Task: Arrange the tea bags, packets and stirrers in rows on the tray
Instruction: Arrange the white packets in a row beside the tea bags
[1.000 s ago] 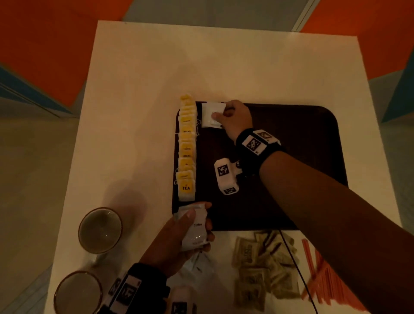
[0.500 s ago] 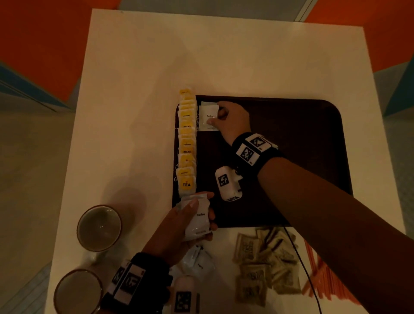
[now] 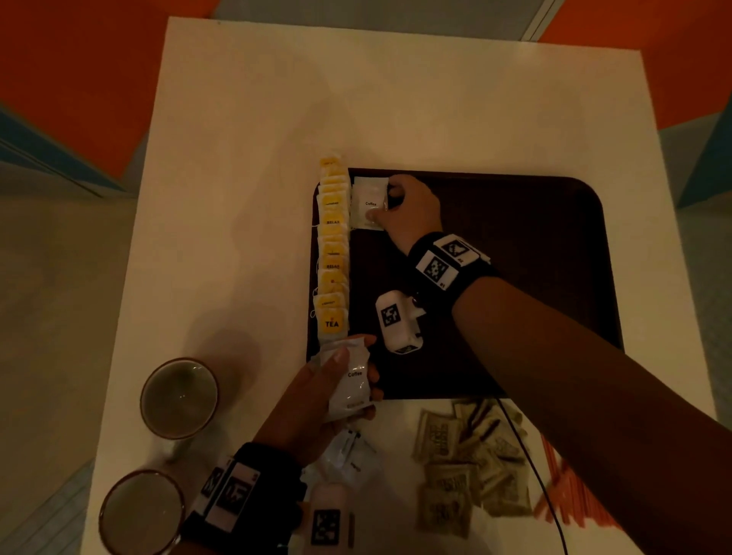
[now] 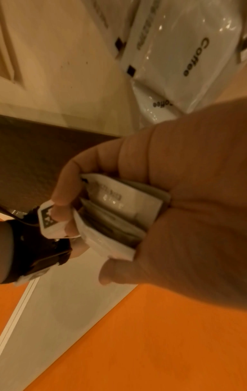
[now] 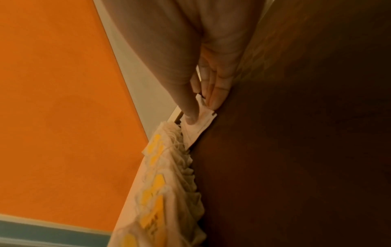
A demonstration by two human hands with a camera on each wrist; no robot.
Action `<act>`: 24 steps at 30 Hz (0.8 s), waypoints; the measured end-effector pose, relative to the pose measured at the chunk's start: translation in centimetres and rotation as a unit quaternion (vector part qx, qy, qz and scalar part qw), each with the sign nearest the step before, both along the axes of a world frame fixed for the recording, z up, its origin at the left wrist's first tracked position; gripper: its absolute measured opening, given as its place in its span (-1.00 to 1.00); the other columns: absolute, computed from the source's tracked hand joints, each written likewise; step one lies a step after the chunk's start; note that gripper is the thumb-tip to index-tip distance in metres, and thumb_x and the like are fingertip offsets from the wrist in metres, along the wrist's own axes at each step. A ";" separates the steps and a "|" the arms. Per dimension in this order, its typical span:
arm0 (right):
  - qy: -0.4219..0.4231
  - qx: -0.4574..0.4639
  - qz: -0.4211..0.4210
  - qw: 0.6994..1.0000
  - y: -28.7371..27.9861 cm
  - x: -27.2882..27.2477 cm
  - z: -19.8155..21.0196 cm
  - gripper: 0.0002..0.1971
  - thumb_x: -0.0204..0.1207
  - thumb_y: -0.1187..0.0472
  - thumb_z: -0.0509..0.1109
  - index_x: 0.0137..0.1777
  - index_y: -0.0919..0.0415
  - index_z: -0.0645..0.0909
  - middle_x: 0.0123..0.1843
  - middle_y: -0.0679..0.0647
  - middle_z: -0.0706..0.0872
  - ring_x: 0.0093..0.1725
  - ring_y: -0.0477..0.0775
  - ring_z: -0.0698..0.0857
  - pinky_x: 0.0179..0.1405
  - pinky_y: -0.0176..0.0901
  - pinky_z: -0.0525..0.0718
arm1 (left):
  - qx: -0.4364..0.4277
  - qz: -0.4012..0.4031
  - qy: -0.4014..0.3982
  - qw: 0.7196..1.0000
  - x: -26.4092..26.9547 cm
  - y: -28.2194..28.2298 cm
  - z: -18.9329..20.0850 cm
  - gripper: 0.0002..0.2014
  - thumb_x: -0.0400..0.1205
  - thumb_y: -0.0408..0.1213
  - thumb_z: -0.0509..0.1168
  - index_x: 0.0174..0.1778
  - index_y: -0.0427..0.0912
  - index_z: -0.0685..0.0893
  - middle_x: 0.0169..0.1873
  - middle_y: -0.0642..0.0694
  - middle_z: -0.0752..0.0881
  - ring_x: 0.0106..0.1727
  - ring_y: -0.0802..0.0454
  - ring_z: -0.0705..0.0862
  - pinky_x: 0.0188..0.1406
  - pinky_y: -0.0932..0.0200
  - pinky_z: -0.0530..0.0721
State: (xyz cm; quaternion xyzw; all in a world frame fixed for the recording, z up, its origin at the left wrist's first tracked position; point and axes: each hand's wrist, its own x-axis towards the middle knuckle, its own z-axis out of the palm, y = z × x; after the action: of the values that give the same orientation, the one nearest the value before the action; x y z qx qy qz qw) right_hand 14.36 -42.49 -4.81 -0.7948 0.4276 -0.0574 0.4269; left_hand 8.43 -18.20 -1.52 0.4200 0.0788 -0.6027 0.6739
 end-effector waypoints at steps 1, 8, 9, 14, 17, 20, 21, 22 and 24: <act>-0.003 -0.004 -0.003 1.000 0.0 -0.3 0.1 -0.41 0.37 0.16 0.55 0.38 0.25 0.46 0.32 0.19 0.56 0.28 0.09 0.56 0.24 -0.18 0.54 | -0.003 0.000 0.001 1.000 0.1 -0.1 0.0 -0.25 0.09 0.26 0.58 0.13 -0.09 0.72 -0.25 -0.17 0.72 -0.30 -0.04 0.71 -0.37 0.09 0.71; -0.022 0.124 0.245 0.961 3.4 -6.3 6.8 -0.70 0.48 0.19 0.44 0.21 0.09 0.62 0.11 -0.05 0.69 0.06 -0.18 0.65 0.08 -0.36 0.61 | -0.003 0.030 0.020 0.999 1.0 -1.0 0.0 -0.09 0.07 0.36 0.52 0.24 -0.14 0.60 -0.20 -0.14 0.75 -0.28 -0.02 0.74 -0.36 0.11 0.73; 0.015 0.132 0.324 0.937 4.3 -7.4 7.5 -0.64 0.48 0.15 0.43 0.28 0.07 0.58 0.18 -0.06 0.67 0.12 -0.20 0.63 0.15 -0.37 0.59 | -0.001 0.033 0.018 0.999 1.0 -1.1 0.0 -0.08 0.06 0.37 0.51 0.24 -0.16 0.59 -0.19 -0.14 0.76 -0.27 -0.02 0.75 -0.36 0.10 0.74; -0.002 0.054 0.377 0.925 7.9 -10.7 7.7 -0.54 0.42 0.10 0.49 0.32 0.15 0.56 0.31 0.03 0.57 0.26 -0.19 0.43 0.29 -0.52 0.29 | 0.007 0.031 -0.004 0.999 0.6 -1.6 0.1 -0.04 0.00 0.49 0.41 0.19 -0.11 0.61 -0.06 -0.16 0.82 -0.20 -0.07 0.80 -0.33 0.10 0.77; -0.019 0.046 0.336 0.940 8.5 -11.4 7.6 -0.56 0.39 0.13 0.52 0.26 0.13 0.56 0.27 0.01 0.58 0.28 -0.09 0.43 0.25 -0.49 0.30 | 0.018 0.029 -0.016 0.999 0.6 -1.7 -0.1 -0.08 0.00 0.50 0.40 0.15 -0.08 0.67 -0.01 -0.19 0.81 -0.16 -0.13 0.80 -0.29 0.06 0.79; -0.035 0.046 0.312 0.948 8.8 -11.6 7.8 -0.57 0.35 0.15 0.55 0.22 0.12 0.54 0.18 0.00 0.59 0.21 -0.08 0.43 0.16 -0.48 0.33 | 0.034 0.029 -0.025 0.999 0.6 -1.8 0.0 -0.15 0.17 0.47 0.29 0.22 -0.09 0.63 0.03 -0.21 0.79 -0.11 -0.14 0.79 -0.27 0.05 0.78; -0.045 0.037 0.306 0.950 8.8 -11.6 7.9 -0.57 0.34 0.15 0.55 0.19 0.13 0.55 0.15 0.01 0.60 0.18 -0.11 0.42 0.16 -0.46 0.34 | 0.041 0.030 -0.028 0.998 0.7 -1.8 0.0 -0.20 0.26 0.42 0.22 0.24 -0.10 0.61 0.03 -0.20 0.79 -0.10 -0.13 0.78 -0.25 0.05 0.78; -0.050 0.029 0.303 0.951 8.8 -11.6 8.0 -0.57 0.33 0.16 0.56 0.18 0.14 0.55 0.13 0.01 0.59 0.15 -0.14 0.40 0.16 -0.46 0.33 | 0.045 0.031 -0.031 0.998 0.8 -1.7 0.1 -0.26 0.33 0.36 0.14 0.26 -0.10 0.59 0.04 -0.19 0.78 -0.08 -0.13 0.78 -0.22 0.04 0.78; -0.049 0.024 0.296 0.954 8.9 -11.8 8.0 -0.56 0.32 0.16 0.57 0.18 0.13 0.55 0.12 -0.02 0.58 0.11 -0.17 0.38 0.15 -0.48 0.30 | 0.051 0.029 -0.040 0.997 1.0 -1.8 0.2 -0.35 0.42 0.27 0.03 0.26 -0.08 0.58 0.03 -0.16 0.79 -0.05 -0.10 0.78 -0.19 0.04 0.79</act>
State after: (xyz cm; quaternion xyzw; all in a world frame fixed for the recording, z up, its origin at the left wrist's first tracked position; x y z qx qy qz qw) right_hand 2.58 -33.58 3.17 -0.8714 0.1526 0.0429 0.4643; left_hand 9.47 -20.00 -1.28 0.4750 0.0942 -0.5604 0.6719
